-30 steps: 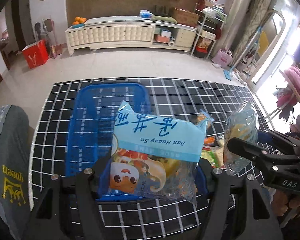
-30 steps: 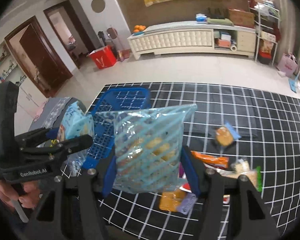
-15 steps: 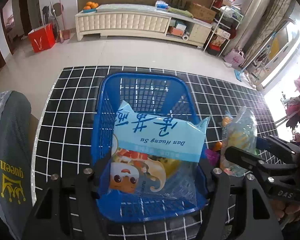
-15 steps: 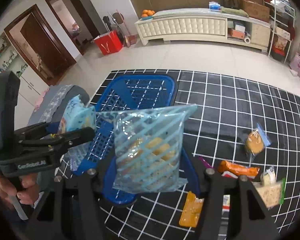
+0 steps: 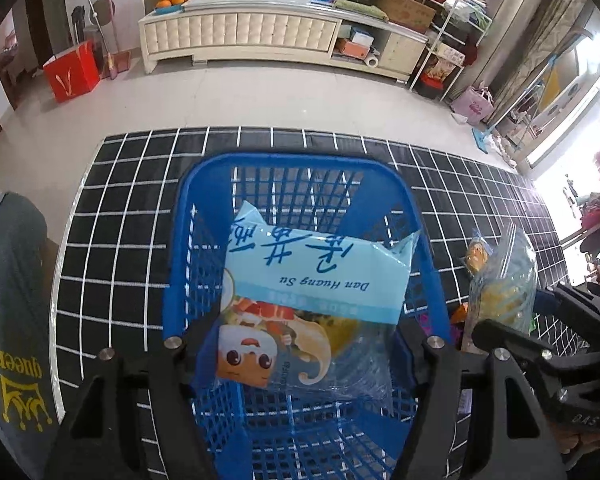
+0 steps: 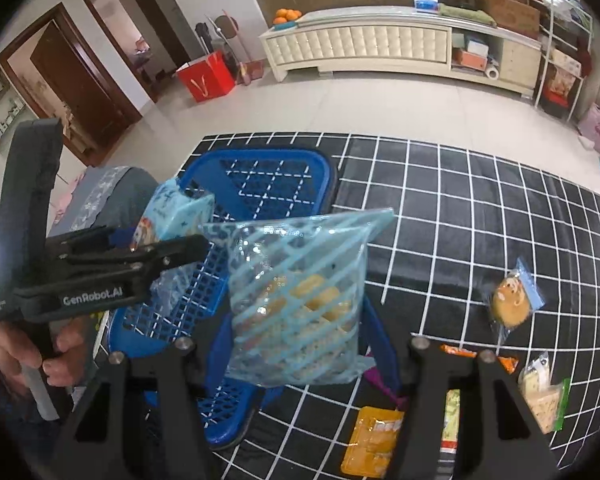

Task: Organize snacks
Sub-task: 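Open the left tool to drop the pastry packet into the basket, then lower the bread bag into the basket and open the right tool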

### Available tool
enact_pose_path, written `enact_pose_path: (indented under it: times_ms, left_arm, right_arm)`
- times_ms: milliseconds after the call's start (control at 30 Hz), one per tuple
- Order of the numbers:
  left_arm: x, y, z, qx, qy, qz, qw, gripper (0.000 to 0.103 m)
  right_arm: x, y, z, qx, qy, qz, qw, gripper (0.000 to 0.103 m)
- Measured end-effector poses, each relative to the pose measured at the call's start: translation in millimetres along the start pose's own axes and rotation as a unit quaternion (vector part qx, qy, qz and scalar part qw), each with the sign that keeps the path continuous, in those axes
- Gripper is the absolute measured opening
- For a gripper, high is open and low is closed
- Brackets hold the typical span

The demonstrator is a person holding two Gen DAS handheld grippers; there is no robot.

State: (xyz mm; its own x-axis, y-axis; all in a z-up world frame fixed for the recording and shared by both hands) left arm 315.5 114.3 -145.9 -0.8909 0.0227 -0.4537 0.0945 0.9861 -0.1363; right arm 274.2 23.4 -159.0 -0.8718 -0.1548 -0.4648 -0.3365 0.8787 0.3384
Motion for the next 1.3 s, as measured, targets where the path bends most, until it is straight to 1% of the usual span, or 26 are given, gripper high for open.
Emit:
enact_pose_path:
  times_ms: [67,133,333,467,567,700,733,800,900,1000,1100,1200,1300]
  left_arm:
    - [-2.0,2.5,-1.5,-0.009,-0.004,-0.001,0.9999,0.069]
    - [-0.4,6.0,-2.4,-0.012,0.001,-0.009,0.9999,0.069]
    - [8.6,17.1,-15.9,0.004,-0.002,-0.031,0.9995,0.069]
    - [7.2,22.2,-25.9,-0.002,-0.009,-0.033,0.9994,0.069]
    - [4.0,25.2,-26.3,0.013,-0.009,-0.045,0.9989,0.069]
    - [-2.8,29.4,-19.0,0.017,-0.006,-0.053,0.9984,0.07]
    - [-4.5,29.6,-16.2,0.017,-0.002,-0.054,0.9984,0.073]
    - [-8.3,30.9,-11.3,0.011,0.002,-0.052,0.9986,0.074]
    - [-16.5,29.6,-8.4,0.001,-0.004,-0.038,0.9993,0.074]
    - [-20.5,27.1,-8.1,0.01,-0.007,-0.033,0.9994,0.074]
    - [-17.4,26.8,-13.8,0.019,-0.012,-0.037,0.9991,0.074]
    - [-10.3,25.3,-23.3,0.015,-0.014,-0.031,0.9993,0.074]
    - [-2.1,25.9,-39.4,0.009,-0.026,-0.027,0.9993,0.074]
  right_arm:
    - [2.4,0.8,-2.1,0.002,-0.001,-0.001,1.0,0.065]
    - [4.1,1.7,-4.5,0.005,-0.001,-0.003,1.0,0.065]
    - [4.7,6.0,-15.5,0.01,-0.007,-0.002,1.0,0.065]
    - [7.7,12.2,-22.5,0.006,-0.013,-0.001,1.0,0.065]
    - [9.7,16.2,-22.7,0.004,-0.011,-0.007,1.0,0.065]
    - [8.6,17.1,-18.0,0.006,-0.009,-0.012,1.0,0.065]
    - [7.4,16.8,-16.4,0.006,-0.008,-0.012,1.0,0.065]
    - [6.2,16.4,-13.9,0.006,-0.009,-0.013,1.0,0.065]
    - [6.9,14.9,-8.7,0.005,-0.007,-0.013,1.0,0.065]
    - [9.4,11.0,-4.7,0.006,-0.001,-0.008,1.0,0.065]
    - [8.5,9.0,-6.0,0.007,0.0,-0.004,1.0,0.065]
    - [7.4,11.4,-11.8,0.006,-0.004,-0.001,1.0,0.065]
    - [4.0,18.6,-17.0,0.007,-0.008,-0.006,1.0,0.065]
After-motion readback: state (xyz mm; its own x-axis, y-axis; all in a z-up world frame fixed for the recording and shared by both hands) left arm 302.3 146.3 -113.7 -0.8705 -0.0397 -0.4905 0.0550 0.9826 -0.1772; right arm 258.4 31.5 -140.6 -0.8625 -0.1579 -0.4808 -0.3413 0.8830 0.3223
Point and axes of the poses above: each gripper's, at about its wrist camera, not at the fingertips, and z roughly the way its jaws point, y to its left, x to its underside, the point moved 5 cm from there along z, roughly the way its jaws point, and after that the axes turned 5 degrees about z, right-handed, at the moved point
